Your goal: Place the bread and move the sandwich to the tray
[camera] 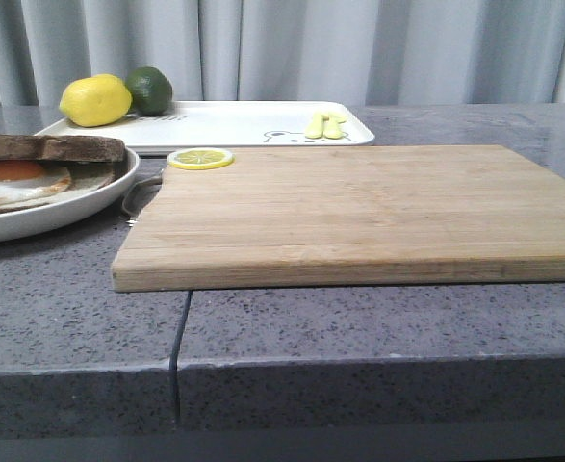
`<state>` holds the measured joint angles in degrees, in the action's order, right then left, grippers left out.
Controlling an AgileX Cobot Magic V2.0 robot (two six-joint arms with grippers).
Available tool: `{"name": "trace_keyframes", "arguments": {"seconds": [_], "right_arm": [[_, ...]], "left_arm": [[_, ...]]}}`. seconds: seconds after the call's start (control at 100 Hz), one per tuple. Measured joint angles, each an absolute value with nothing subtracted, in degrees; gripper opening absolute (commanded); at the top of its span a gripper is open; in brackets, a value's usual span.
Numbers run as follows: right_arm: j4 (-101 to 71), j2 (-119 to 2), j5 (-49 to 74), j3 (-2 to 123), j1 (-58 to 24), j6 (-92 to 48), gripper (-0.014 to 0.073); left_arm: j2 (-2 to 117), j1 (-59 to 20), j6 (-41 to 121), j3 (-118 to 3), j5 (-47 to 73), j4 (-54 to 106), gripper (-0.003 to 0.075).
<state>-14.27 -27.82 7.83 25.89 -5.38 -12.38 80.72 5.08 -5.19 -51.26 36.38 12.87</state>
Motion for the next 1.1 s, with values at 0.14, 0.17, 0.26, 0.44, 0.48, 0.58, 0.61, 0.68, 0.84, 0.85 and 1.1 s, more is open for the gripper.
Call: {"name": "trace_keyframes", "arguments": {"seconds": [0.14, 0.17, 0.26, 0.44, 0.48, 0.58, 0.61, 0.68, 0.84, 0.85, 1.1], "right_arm": [[-14.3, -27.8, 7.8, 25.9, -5.4, -12.4, 0.0427], [-14.3, -27.8, 7.8, 25.9, -5.4, -12.4, 0.0427], [-14.3, -27.8, 7.8, 25.9, -5.4, -12.4, 0.0427], [-14.3, -27.8, 7.8, 25.9, -5.4, -12.4, 0.0427], [-14.3, -27.8, 7.8, 25.9, -5.4, -12.4, 0.0427], [-14.3, -27.8, 7.8, 25.9, -5.4, -12.4, 0.0427], [-14.3, -27.8, 7.8, 25.9, -5.4, -12.4, 0.0427], [-14.3, -27.8, 7.8, 25.9, -5.4, -12.4, 0.0427], [-14.3, -27.8, 7.8, 25.9, -5.4, -12.4, 0.0427], [-14.3, -27.8, 7.8, 25.9, -5.4, -12.4, 0.0427], [-14.3, -27.8, 7.8, 25.9, -5.4, -12.4, 0.0427]], "left_arm": [[80.8, 5.1, -5.2, -51.3, 36.2, 12.9, 0.0127], [80.8, 5.1, -5.2, -51.3, 36.2, 13.0, 0.0079], [80.8, 5.1, -5.2, -51.3, 35.9, 13.5, -0.0021], [80.8, 5.1, -5.2, -51.4, 35.1, 14.1, -0.0019], [80.8, 5.1, -5.2, -51.4, 35.1, 14.1, -0.0019], [80.8, 5.1, -5.2, -51.4, 35.0, 14.5, -0.0019], [80.8, 5.2, -5.2, -51.4, 35.0, 15.0, -0.0019], [80.8, 5.8, -5.2, -51.4, 35.1, 16.4, -0.0019], [80.4, 7.3, -5.2, -51.4, 35.7, 19.5, -0.0019], [80.2, 7.3, -5.2, -51.4, 35.7, 19.5, -0.0019], [75.6, 8.1, -2.7, -51.2, 36.4, 25.1, -0.0019]]}}
